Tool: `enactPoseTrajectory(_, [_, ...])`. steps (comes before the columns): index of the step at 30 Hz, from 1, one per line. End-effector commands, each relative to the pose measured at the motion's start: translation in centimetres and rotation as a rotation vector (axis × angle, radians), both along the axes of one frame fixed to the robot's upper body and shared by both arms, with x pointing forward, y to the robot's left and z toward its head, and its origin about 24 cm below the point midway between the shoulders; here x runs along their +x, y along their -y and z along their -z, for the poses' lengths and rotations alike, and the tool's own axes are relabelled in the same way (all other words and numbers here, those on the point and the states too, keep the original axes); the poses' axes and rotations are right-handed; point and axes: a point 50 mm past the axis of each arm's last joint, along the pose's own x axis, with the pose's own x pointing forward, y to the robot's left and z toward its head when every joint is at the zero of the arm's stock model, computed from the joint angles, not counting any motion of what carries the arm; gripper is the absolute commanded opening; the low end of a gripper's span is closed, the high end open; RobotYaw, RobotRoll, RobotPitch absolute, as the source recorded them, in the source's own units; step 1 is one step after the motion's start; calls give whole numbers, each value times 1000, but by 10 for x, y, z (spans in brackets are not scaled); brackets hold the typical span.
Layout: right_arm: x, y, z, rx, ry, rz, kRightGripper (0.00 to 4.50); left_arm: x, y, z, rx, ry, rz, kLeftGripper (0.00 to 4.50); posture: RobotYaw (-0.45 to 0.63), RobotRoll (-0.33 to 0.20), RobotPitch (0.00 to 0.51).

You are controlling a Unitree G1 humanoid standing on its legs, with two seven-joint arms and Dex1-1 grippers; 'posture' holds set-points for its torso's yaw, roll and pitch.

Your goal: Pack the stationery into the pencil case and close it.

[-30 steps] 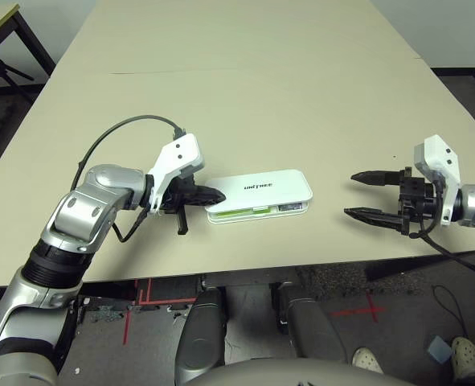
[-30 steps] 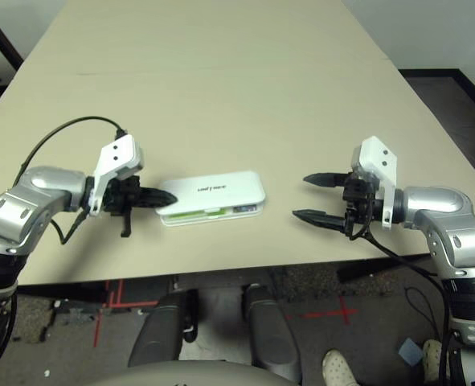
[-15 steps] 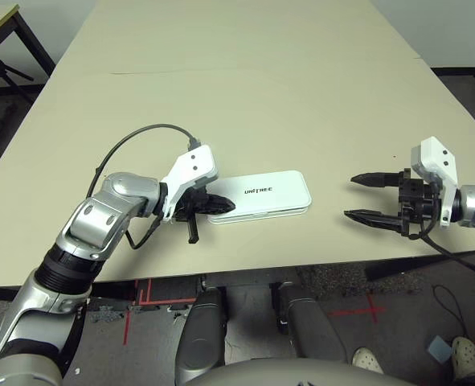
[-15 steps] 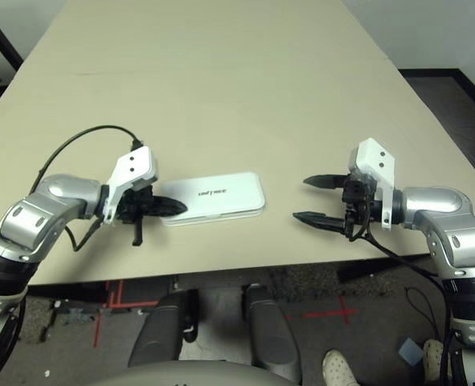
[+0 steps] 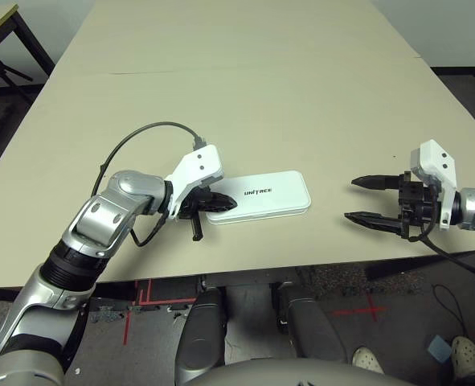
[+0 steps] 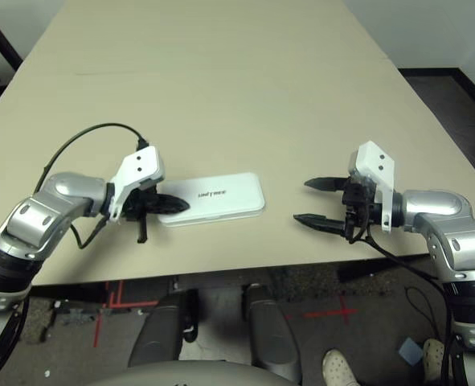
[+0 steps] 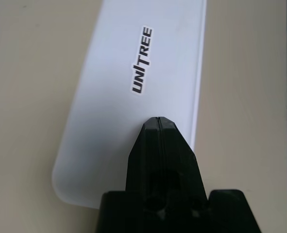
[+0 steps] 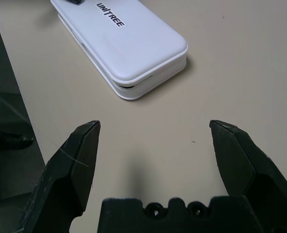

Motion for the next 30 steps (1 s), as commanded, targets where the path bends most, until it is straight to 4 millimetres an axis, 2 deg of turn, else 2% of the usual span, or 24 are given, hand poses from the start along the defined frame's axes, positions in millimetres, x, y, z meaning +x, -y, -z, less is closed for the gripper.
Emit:
enactPoseTrajectory(1, [-1,-1,2,-14,-8,-4,4500,1,-1,12,46,-41,-23,10,-70,0,187])
enactPoseTrajectory(16, [2,0,2,-24,3,11,4500,-7,1,22,74,-82,4,10,-72,0,184])
enactPoseTrajectory(20, [4,-1,2,-22,8,12,4500,-5,2,13,6,-39,7,10,-71,0,183])
enactPoseTrajectory(24, [4,-3,3,-14,10,12,4500,-7,0,-6,-108,10,18,906,-65,0,180])
enactPoseTrajectory(30, [8,-4,4,34,31,46,4500,-14,-21,-28,-293,123,-20,3288,-56,0,177])
